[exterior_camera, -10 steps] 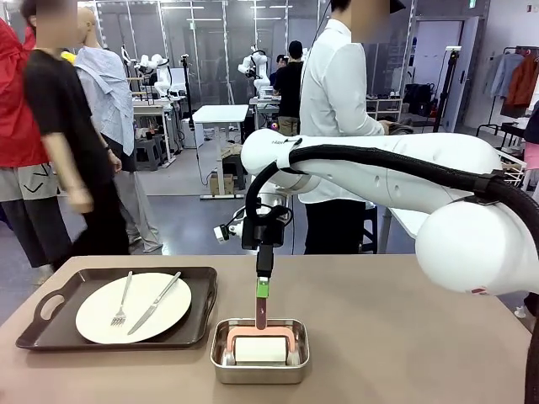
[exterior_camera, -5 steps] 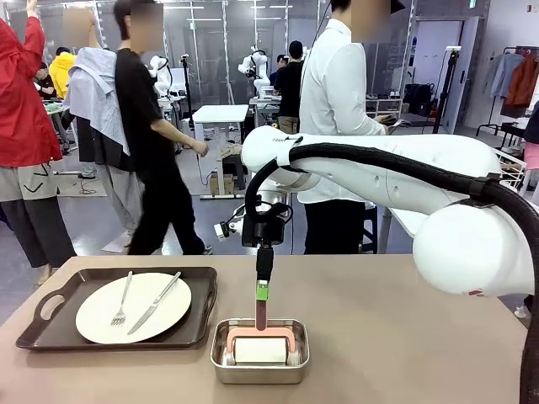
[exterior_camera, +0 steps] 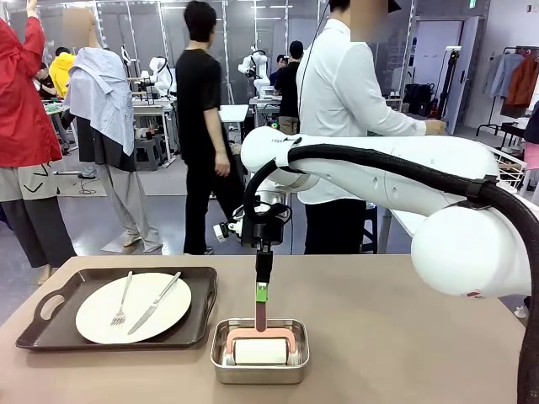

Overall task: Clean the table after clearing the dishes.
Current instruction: When the left (or right) Handle tray is removed, use the left hand (or right hand) to clean the left (or right) side of the table with the Lint Roller.

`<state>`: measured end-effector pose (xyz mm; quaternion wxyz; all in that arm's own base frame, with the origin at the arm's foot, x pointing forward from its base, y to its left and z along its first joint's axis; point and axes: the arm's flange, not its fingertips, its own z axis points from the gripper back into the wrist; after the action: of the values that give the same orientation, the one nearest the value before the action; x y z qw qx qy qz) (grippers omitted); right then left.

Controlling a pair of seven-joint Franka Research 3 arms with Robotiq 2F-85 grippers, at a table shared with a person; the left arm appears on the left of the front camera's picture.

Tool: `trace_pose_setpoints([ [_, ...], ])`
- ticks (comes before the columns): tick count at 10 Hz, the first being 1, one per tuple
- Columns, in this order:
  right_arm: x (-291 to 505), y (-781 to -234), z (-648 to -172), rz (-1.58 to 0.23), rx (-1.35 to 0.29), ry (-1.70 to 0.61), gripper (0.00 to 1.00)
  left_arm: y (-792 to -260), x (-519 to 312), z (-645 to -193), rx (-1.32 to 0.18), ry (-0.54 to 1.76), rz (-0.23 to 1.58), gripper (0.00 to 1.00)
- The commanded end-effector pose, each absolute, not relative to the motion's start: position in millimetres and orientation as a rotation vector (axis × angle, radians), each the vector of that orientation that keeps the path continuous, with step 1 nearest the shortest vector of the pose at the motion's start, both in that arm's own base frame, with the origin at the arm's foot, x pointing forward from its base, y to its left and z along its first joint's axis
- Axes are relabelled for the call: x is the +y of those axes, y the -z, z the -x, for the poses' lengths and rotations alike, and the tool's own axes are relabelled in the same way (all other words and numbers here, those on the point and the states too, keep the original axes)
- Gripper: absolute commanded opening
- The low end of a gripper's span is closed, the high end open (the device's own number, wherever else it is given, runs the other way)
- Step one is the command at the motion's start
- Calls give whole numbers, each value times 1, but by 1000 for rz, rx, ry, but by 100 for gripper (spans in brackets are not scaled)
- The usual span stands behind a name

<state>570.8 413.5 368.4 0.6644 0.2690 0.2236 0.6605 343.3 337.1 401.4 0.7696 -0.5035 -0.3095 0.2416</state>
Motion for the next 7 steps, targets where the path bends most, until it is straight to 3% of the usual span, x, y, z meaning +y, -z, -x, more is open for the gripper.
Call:
trace_pose_setpoints([
  [1, 423, -381, -574, -581, 527, -1476, 0, -401, 338, -341, -674, -522, 1102, 100],
  [3, 418, -396, -565, -526, 515, -1416, 2, -401, 338, -341, -674, -522, 1102, 100],
  [7, 329, -469, -532, -553, 250, -1070, 0, -401, 338, -341, -674, -522, 1102, 100],
])
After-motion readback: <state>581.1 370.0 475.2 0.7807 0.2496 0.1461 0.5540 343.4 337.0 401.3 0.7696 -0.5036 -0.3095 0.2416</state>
